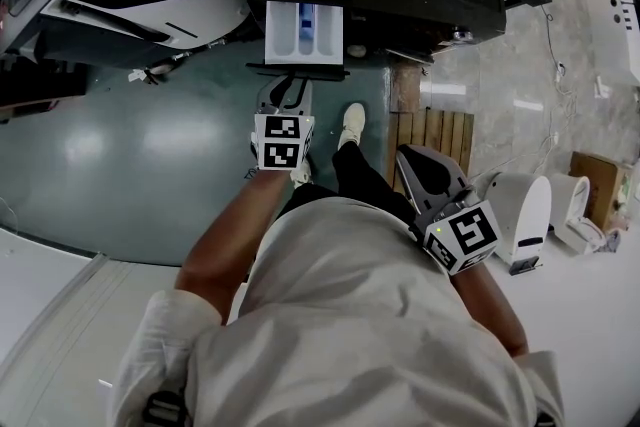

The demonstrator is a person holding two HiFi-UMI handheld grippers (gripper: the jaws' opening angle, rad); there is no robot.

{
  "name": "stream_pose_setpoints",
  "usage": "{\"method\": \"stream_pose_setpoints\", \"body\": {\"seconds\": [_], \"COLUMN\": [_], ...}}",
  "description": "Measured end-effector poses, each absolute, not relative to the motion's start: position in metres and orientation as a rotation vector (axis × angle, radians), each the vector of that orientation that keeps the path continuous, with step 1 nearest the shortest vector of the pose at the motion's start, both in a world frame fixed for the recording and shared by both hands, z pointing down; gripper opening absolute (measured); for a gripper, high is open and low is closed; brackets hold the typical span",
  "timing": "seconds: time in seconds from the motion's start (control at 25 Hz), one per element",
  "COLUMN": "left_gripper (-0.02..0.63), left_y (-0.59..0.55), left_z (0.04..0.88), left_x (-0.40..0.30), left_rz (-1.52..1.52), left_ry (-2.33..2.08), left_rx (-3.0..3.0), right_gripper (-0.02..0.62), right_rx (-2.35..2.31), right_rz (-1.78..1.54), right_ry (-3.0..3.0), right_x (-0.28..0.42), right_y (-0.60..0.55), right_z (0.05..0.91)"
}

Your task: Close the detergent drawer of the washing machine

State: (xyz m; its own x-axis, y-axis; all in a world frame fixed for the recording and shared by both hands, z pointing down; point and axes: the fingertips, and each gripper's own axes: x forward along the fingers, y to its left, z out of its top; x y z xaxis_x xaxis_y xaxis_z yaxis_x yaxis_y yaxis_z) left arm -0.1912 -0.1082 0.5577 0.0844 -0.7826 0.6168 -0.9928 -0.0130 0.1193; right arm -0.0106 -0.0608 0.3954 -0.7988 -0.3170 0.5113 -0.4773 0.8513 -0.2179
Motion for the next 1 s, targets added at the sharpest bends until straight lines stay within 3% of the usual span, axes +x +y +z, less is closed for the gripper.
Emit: {"method": "stream_pose_setpoints", "body": {"seconds": [1.0], "left_gripper": [0.094], "left_y": [-0.136], "left_z": [0.557], "left_x": [-0.204], "left_rz": [0.553], "left_ry": [-1.807], "left_rx": [1.791], "right_gripper": [0.008], "right_rx": [0.554], "right_rz": [0.522], "right_ry": [-2.552], "right_x": [-0.011], "right_y": [-0.091], "right_z": [0.399]}}
